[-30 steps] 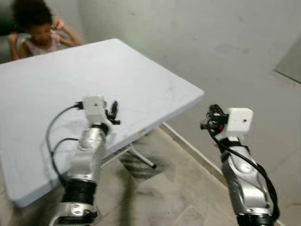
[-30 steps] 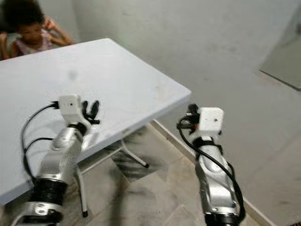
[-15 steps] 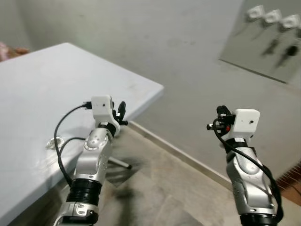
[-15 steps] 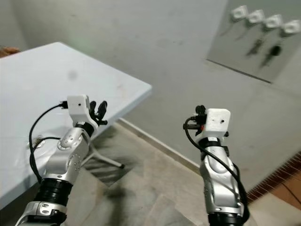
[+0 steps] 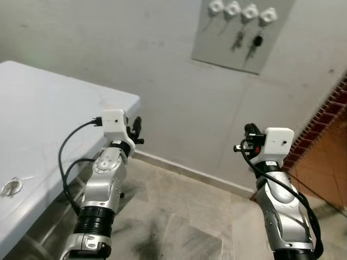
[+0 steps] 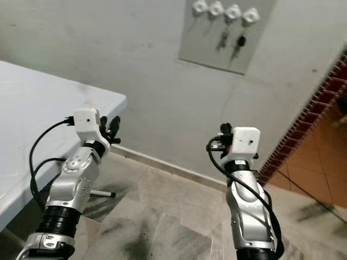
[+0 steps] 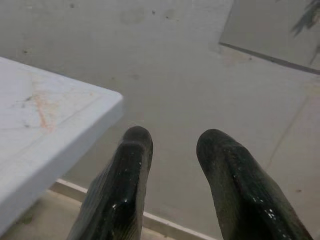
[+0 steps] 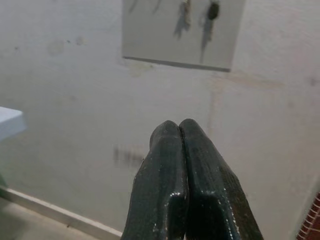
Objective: Hang keys on a hook
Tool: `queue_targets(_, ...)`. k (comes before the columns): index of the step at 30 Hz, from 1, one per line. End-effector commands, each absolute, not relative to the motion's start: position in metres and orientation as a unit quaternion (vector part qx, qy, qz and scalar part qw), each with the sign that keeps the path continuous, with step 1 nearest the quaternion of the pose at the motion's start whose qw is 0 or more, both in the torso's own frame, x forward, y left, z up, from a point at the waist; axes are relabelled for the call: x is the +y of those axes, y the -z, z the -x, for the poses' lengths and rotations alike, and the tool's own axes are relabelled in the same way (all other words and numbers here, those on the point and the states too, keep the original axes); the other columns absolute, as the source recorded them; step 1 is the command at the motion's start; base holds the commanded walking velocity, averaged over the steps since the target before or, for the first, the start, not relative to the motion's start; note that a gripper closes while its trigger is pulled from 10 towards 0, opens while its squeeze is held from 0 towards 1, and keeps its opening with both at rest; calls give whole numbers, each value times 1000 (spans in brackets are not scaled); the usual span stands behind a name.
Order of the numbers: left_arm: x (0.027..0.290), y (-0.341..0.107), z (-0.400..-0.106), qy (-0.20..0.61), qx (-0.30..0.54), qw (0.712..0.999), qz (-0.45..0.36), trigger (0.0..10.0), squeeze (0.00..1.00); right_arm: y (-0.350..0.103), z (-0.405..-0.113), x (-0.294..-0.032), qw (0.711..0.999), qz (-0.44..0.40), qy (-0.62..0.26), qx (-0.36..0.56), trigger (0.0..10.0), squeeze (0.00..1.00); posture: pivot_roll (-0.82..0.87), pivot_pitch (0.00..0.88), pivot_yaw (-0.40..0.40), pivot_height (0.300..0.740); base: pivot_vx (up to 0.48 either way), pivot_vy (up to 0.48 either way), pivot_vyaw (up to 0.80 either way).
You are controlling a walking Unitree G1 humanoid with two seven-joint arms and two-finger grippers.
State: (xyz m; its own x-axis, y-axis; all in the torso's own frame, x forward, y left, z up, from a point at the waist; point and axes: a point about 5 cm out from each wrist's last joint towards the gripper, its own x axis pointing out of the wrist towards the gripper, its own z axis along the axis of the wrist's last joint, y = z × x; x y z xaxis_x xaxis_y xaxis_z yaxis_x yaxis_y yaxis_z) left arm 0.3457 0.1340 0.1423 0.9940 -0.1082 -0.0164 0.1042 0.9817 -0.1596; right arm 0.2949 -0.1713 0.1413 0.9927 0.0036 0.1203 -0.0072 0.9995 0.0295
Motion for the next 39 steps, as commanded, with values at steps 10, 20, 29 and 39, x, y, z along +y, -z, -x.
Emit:
queue_targets(10,130,-146,-346,51,12,995,80,10000,0,-147,-294,-170,997,-22,-14,-68,10000,0,73,0,-32,740,0,0,0)
queue_targets(20,128,-148,-344,82,5,993,90,10000,0,-146,-292,-171,997,-17,-17,-67,10000,0,69,0,-30,740,65,0,0)
queue_targets(29,127,-149,-343,92,3,992,92,10000,0,-146,-291,-170,997,-18,-19,-67,10000,0,68,0,-28,740,436,0,0)
queue_targets(39,126,-149,-342,93,4,991,95,10000,0,-146,-290,-169,997,-18,-20,-66,10000,0,70,0,-30,740,470,0,0)
